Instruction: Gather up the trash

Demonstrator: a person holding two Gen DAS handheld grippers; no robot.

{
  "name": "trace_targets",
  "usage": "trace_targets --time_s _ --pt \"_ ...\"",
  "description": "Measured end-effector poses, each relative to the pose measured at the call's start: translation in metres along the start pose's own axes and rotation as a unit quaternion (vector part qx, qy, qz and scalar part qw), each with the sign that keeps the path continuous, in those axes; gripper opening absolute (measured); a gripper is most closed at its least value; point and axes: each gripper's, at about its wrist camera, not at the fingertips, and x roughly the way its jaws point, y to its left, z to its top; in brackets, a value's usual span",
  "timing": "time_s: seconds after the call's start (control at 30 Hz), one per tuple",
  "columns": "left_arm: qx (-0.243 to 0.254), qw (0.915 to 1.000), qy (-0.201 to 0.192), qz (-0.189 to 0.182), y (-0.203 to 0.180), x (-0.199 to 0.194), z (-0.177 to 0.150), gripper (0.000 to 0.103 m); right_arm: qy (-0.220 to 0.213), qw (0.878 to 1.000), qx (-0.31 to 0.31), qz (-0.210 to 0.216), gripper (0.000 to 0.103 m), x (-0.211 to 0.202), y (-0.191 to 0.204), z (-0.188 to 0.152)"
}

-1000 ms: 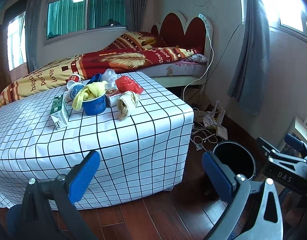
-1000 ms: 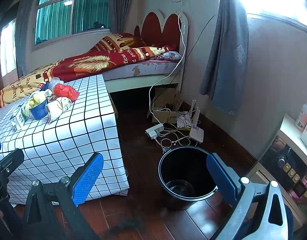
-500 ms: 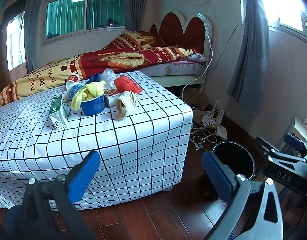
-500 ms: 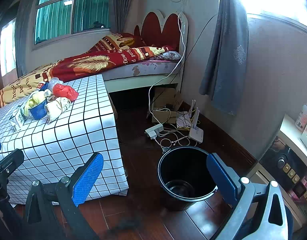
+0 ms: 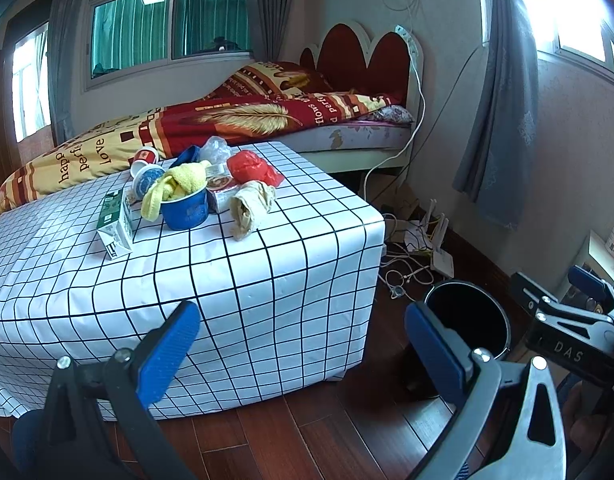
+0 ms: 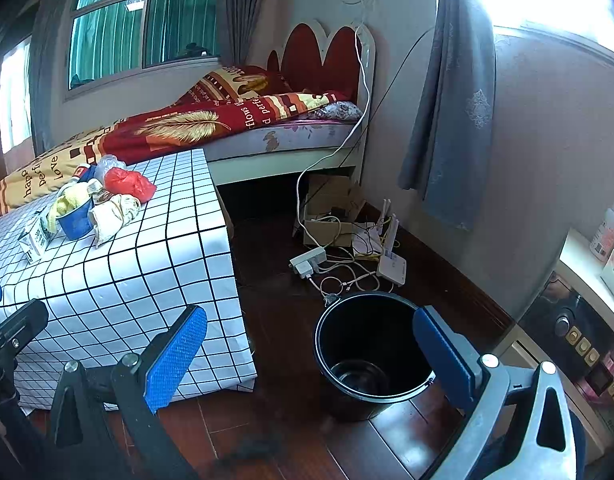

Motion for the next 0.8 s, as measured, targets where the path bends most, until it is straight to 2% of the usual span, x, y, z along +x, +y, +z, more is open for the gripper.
trace_targets --time_s 0.8 --pt "-0.01 0.9999 0.0 0.007 0.011 -0.002 -0.002 0.103 0.003 1.0 -0.013 0.014 0.103 -0.001 0.007 -0.003"
